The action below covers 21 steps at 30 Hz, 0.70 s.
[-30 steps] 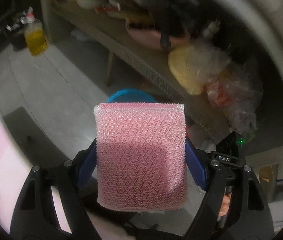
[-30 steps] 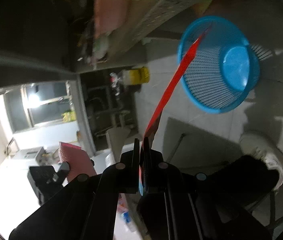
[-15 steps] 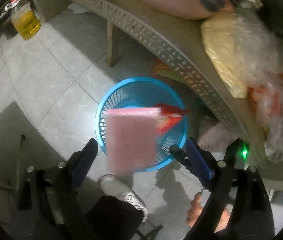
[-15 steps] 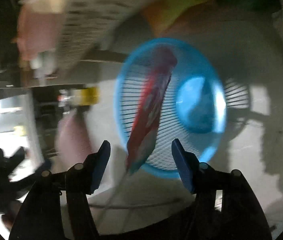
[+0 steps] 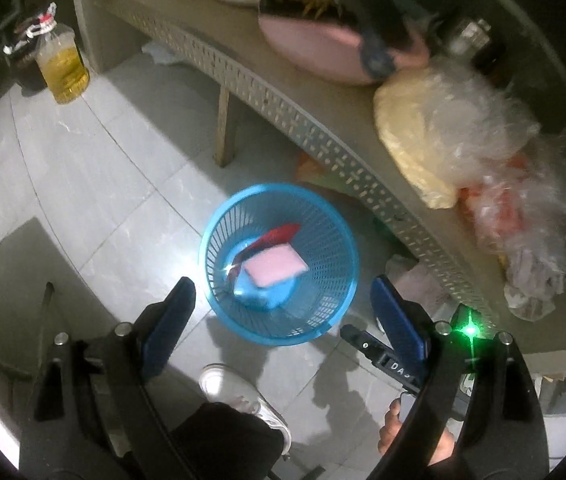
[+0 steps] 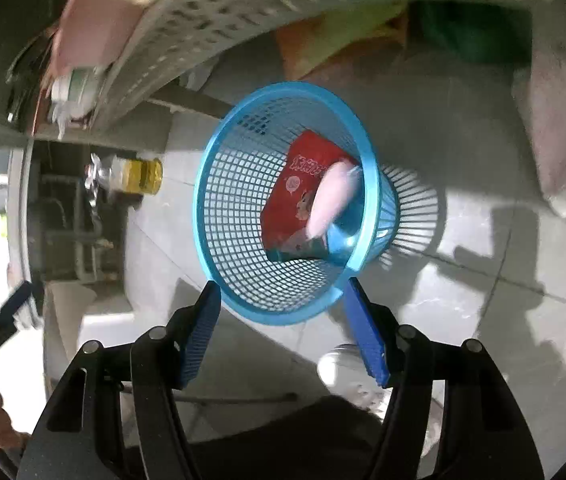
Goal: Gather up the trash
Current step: 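Move both tools back over the table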
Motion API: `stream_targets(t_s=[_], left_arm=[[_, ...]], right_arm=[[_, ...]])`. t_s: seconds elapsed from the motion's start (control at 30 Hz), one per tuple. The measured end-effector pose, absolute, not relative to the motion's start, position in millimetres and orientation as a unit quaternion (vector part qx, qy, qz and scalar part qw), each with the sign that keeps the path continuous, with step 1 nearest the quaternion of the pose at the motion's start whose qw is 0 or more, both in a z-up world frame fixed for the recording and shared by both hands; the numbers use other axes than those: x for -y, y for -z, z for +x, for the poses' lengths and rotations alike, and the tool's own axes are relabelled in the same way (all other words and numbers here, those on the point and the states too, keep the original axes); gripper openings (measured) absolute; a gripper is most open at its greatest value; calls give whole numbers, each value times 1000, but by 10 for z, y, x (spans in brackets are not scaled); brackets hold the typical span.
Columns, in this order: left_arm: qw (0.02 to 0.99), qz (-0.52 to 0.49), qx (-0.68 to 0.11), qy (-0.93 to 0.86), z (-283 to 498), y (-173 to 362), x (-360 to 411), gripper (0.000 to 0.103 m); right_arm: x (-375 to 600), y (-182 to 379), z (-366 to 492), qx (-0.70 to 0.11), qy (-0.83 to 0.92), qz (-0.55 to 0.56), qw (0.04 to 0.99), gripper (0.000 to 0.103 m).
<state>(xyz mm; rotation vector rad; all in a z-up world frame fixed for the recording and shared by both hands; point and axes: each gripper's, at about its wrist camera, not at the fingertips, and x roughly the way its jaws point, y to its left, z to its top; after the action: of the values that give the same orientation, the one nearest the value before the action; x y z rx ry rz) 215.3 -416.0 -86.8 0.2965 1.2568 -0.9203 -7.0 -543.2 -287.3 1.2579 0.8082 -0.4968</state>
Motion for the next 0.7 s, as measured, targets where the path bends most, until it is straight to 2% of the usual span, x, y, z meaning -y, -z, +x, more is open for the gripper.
stream_targets(t_s=[0.43, 0.7], left_arm=[[727, 81, -503, 461, 1757, 20, 3089, 87], [744, 63, -482, 459, 1408, -205, 2188, 88]], right_arm=[[4966, 2039, -43, -399, 236, 427, 776, 62], [4477, 1161, 2, -395, 239, 294, 837, 79]])
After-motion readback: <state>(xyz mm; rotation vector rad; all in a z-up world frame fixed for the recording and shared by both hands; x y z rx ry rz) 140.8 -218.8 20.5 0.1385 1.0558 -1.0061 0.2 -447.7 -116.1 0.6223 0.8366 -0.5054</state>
